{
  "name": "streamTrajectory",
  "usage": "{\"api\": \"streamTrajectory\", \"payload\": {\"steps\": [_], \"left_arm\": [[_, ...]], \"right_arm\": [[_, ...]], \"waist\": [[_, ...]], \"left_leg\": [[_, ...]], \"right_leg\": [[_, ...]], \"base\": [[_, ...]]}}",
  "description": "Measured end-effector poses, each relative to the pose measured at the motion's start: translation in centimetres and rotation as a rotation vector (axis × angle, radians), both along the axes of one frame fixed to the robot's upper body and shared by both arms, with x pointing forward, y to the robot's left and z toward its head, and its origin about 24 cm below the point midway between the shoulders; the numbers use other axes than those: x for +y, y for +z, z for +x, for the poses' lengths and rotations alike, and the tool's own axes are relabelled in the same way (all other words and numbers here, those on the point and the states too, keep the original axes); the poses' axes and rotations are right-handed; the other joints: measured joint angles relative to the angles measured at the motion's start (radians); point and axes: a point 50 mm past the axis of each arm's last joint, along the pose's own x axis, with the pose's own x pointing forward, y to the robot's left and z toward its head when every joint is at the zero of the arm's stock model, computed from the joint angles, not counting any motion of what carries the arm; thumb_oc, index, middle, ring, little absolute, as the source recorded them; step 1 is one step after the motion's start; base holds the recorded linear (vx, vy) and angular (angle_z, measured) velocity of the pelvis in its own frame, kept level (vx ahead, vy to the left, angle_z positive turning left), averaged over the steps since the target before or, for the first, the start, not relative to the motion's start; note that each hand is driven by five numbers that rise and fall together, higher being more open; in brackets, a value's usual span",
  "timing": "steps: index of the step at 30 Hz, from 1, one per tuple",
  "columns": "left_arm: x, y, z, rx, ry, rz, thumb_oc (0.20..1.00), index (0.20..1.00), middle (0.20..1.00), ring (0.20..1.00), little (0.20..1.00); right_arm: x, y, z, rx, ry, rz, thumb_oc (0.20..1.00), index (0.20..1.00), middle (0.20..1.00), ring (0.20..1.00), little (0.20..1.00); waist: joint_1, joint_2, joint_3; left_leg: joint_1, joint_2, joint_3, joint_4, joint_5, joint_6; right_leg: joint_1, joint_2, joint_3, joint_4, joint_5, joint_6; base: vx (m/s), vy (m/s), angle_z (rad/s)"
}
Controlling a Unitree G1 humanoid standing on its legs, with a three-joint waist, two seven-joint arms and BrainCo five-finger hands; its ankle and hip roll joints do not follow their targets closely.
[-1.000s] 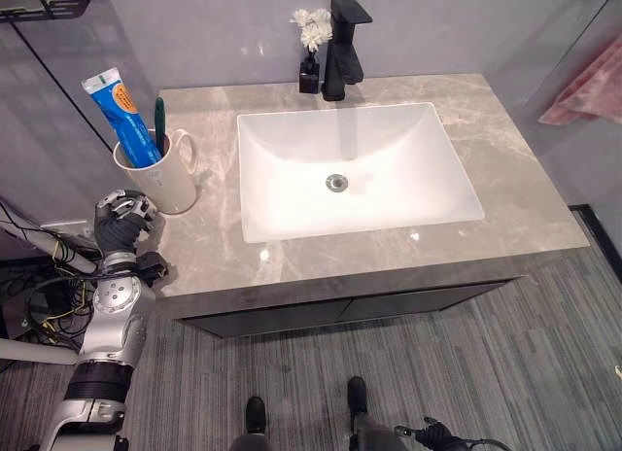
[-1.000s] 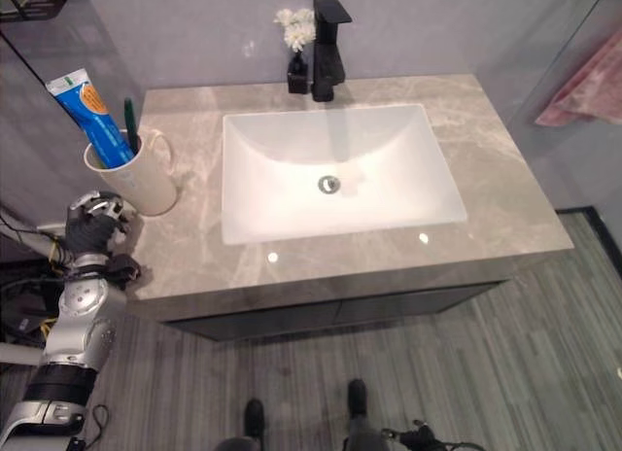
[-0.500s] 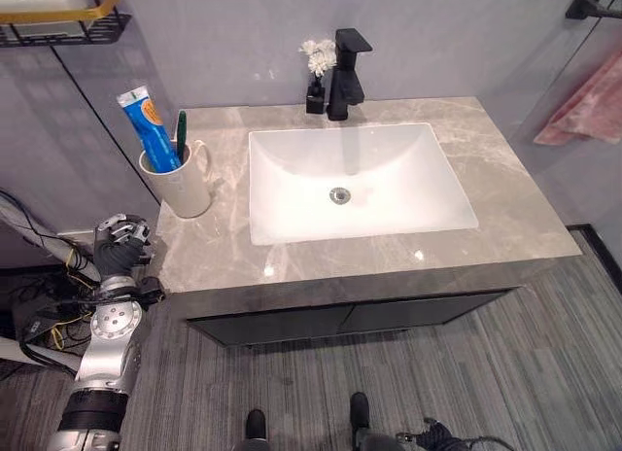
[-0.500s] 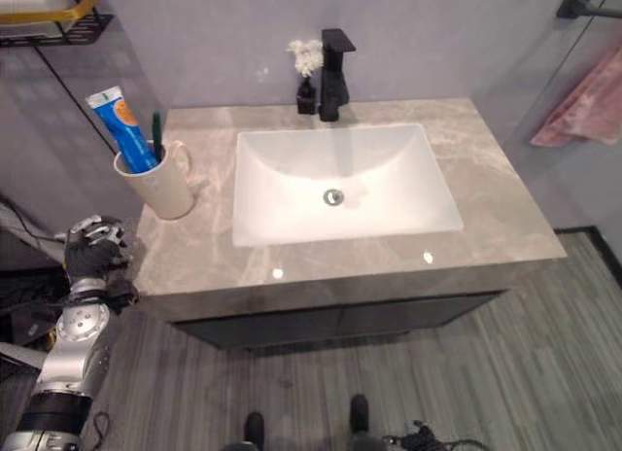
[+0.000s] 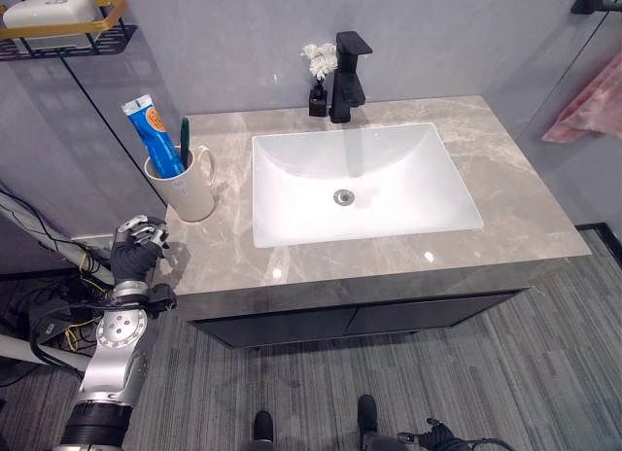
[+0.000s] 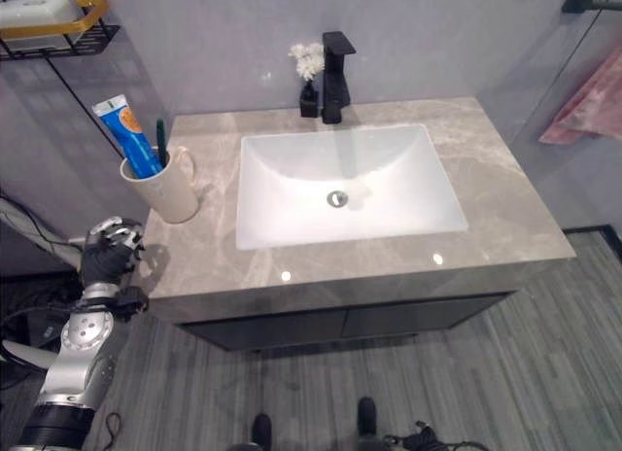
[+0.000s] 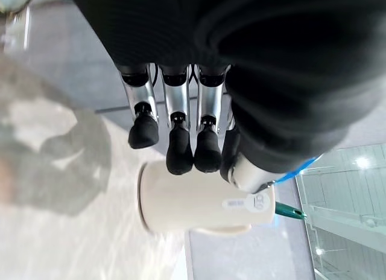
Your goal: Put brush and paste in cup on sink, flatten towel.
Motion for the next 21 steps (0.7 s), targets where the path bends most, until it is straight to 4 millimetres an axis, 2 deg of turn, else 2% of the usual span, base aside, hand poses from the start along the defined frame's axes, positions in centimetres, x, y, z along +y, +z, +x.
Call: {"api": "streamTrajectory", "payload": {"steps": [13,17,21], "left_arm": [[-0.3,-0.3,0.1,0.016,-0.045,-0.027,0.200,0.200,0.200,0.200,0.200],[0.1,-0.8,0.4,0.041,-0.024,-0.033,0.200,0.200,0.200,0.200,0.200],[0.5,-0.4,1.5,0.024,-0.006,-0.044,0.200,0.200,0.200,0.200,0.200]], "right_arm": [[-0.1,0.0,0.0,-0.001,-0.006,0.002,1.000,1.000,1.000,1.000,1.000],[0.0,0.0,0.0,-0.005,-0.020,0.009,1.000,1.000,1.000,1.000,1.000],[0.0,0.0,0.0,-0.006,-0.033,0.016,1.000,1.000,1.000,1.000,1.000]], "waist": [[0.000,0.004,-0.002],[-0.001,-0.002,-0.007],[-0.002,-0.009,-0.001]], "left_leg": [[-0.002,0.000,0.000,0.000,0.000,0.000],[-0.033,0.000,0.000,0.000,0.004,-0.002],[-0.036,0.002,0.000,0.000,0.004,-0.003]], "right_leg": [[-0.002,0.001,0.000,0.000,0.000,0.000],[-0.033,0.001,0.001,0.000,0.005,-0.001],[-0.036,0.003,0.000,0.000,0.009,-0.002]], "base": [[0.00,0.000,0.00],[0.00,0.000,0.00],[0.00,0.000,0.00]]}}
